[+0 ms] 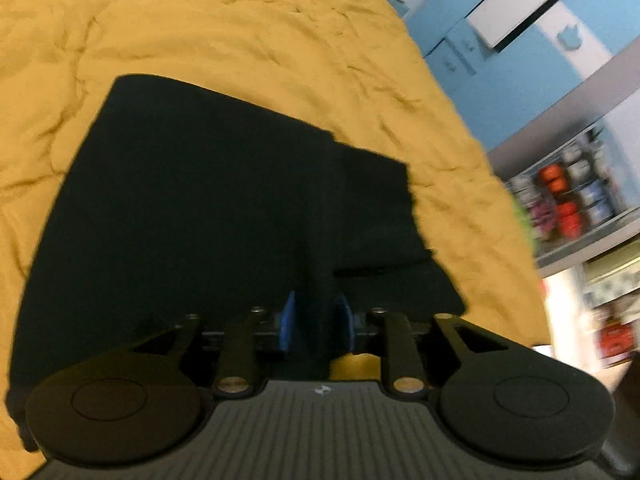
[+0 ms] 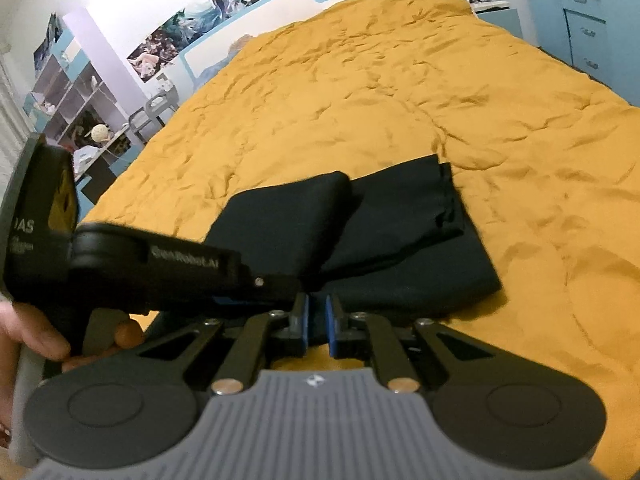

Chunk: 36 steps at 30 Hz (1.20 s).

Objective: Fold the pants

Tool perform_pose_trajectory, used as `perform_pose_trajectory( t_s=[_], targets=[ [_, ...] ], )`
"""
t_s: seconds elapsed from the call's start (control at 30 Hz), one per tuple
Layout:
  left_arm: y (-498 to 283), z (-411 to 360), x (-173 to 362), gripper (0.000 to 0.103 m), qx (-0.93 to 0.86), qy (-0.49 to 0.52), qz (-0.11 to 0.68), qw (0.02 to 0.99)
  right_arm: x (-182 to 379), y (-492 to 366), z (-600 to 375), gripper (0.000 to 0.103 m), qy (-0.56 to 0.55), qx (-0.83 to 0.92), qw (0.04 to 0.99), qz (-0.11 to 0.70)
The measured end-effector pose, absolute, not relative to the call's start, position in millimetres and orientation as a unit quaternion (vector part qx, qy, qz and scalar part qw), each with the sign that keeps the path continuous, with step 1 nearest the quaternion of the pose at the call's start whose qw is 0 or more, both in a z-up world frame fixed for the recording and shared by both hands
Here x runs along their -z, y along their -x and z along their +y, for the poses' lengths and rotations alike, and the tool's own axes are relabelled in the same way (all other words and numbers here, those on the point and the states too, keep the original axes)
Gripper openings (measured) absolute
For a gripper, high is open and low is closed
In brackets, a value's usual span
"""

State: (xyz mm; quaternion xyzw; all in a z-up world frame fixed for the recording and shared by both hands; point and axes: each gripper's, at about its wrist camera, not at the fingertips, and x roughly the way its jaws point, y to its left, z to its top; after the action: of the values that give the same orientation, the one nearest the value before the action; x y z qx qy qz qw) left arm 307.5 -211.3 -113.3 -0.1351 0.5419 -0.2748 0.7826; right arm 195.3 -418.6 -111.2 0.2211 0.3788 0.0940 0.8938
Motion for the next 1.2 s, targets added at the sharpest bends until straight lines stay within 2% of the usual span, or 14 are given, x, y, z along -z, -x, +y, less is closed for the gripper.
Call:
perform_pose_trajectory(
  t_s=[0.07,0.13,0.3,0.5,0.57,0.6,0.63,0.7,1.03,1.2],
  targets=[
    [-306.1,-200.4,104.4,0.031,0.286,0.158,0.530,0.783,111.0,-197.8,-419.9,0.013,-0.237,-0.098,0.890,0.377],
    [-306.5,-182.5,91.4,0.035,0.285,0.180,0.503,0.796,111.3,-202.7,-420.9,0.028,-0.255,-0.101,0.886,0.375],
    [-310.3,-142.4,71.8,0.036,0.221,0.163,0.451,0.849,119.1,-229.2,-417.2,0.029,-0.313,-0.128,0.863,0.375],
    [-312.7,-96.1,70.8,0.036,0.175,0.175,0.431,0.868,143.2,-264.8,-415.8,0.029,-0.338,-0.092,0.846,0.402],
    [-313.5,-85.7,75.6,0.036,0.167,0.185,0.431,0.867,152.4,-271.3,-415.6,0.029,-0.351,-0.091,0.836,0.411],
    [-314.1,-84.8,75.8,0.036,0.164,0.189,0.432,0.867,155.0,-273.4,-415.6,0.022,-0.362,-0.094,0.831,0.413],
    [-313.5,-80.3,79.0,0.036,0.161,0.192,0.434,0.866,155.1,-274.2,-414.7,0.009,-0.366,-0.094,0.829,0.412],
    [-313.8,-68.7,82.4,0.036,0.155,0.198,0.438,0.863,146.8,-275.9,-411.2,0.004,-0.352,-0.096,0.838,0.405],
    [-314.4,-64.3,89.1,0.036,0.159,0.215,0.437,0.858,48.2,-308.7,-414.0,0.003,-0.275,-0.167,0.864,0.387],
    [-315.2,-75.2,89.6,0.036,0.171,0.207,0.437,0.859,19.2,-315.4,-438.8,0.003,-0.253,-0.161,0.869,0.394]
  ],
)
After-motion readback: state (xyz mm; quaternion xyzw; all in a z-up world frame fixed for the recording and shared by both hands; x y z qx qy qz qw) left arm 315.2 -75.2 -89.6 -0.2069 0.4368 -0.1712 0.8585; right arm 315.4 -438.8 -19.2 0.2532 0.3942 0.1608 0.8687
